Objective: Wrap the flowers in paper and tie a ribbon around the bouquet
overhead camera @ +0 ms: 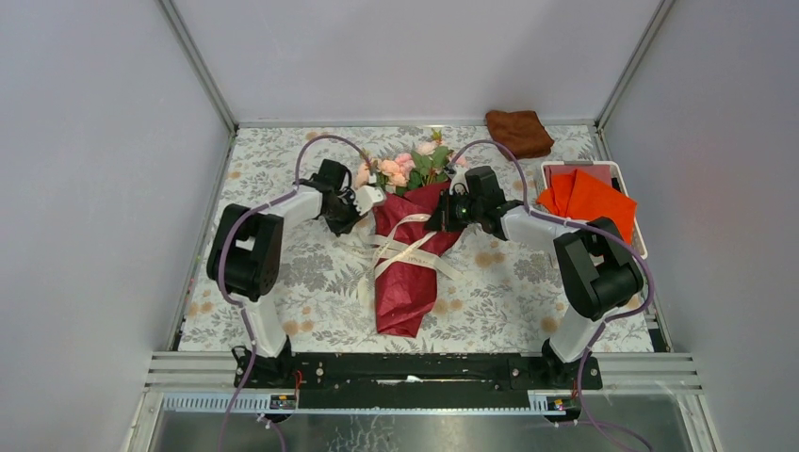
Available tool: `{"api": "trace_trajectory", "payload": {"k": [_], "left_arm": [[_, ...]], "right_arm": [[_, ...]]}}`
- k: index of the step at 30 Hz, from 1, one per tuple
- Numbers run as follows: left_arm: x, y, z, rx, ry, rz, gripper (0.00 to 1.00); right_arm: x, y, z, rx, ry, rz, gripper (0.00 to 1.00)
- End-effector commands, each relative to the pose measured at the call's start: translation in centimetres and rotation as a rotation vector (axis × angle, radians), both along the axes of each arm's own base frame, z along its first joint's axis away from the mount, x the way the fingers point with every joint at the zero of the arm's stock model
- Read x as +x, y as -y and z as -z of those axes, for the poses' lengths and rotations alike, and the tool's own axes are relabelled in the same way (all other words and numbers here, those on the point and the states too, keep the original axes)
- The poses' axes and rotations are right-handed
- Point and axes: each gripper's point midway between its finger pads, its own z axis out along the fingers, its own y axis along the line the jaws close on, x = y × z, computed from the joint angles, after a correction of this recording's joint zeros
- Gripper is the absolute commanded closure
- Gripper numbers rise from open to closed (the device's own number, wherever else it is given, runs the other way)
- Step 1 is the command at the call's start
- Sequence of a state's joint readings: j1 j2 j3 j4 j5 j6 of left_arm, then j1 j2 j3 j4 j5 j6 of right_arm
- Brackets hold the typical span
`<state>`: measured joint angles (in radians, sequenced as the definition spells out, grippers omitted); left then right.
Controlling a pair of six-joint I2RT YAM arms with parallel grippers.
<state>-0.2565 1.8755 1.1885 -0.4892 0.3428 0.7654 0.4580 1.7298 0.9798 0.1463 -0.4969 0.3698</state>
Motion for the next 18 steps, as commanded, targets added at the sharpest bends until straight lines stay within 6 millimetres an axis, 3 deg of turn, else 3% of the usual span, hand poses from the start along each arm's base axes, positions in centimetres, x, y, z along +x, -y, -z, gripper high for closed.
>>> {"api": "trace_trajectory", "payload": {"k": [1,3,6,7,9,11,14,18], "left_arm": [[0.1,-2.1,-3.9,-0.020,0.070,-0.117,1.00],[0.4,-2.6,-8.3,-0.185,0.089,-0.216,1.00],[0.1,-5.2,-15.6,-0.433,0.156,-0.372,1.00],[-0.3,-6.4,-17.4,-0.495,0.186,-0.415,1.00],[-1.9,-7.8,-19.0,-0.562,0.218,-0.441,1.00],[-3.9,-8.1,-18.2,-0.560,0.217,-0.453,1.00],[-6.5,-8.1,-15.4,-0.510,0.179,-0.444,0.90],[-7.4,-10.8,-11.2,-0.366,0.131,-0.582,0.90]], "right_arm": [[0.7,-0.5,-2.1,0.012,0.064,-0.014,1.00],[0.8,-0.4,-1.7,0.002,0.059,-0.012,1.00],[0.9,-0.3,-0.7,-0.026,0.045,-0.016,1.00],[1.0,-0.3,-0.4,-0.033,0.039,-0.017,1.00],[1.1,-0.2,0.4,-0.045,0.026,-0.018,1.00],[1.0,-0.3,1.1,-0.052,0.008,-0.027,1.00],[0.8,-0.3,1.8,-0.060,-0.009,-0.032,1.00],[0.8,-0.3,1.9,-0.063,-0.015,-0.037,1.00]]}}
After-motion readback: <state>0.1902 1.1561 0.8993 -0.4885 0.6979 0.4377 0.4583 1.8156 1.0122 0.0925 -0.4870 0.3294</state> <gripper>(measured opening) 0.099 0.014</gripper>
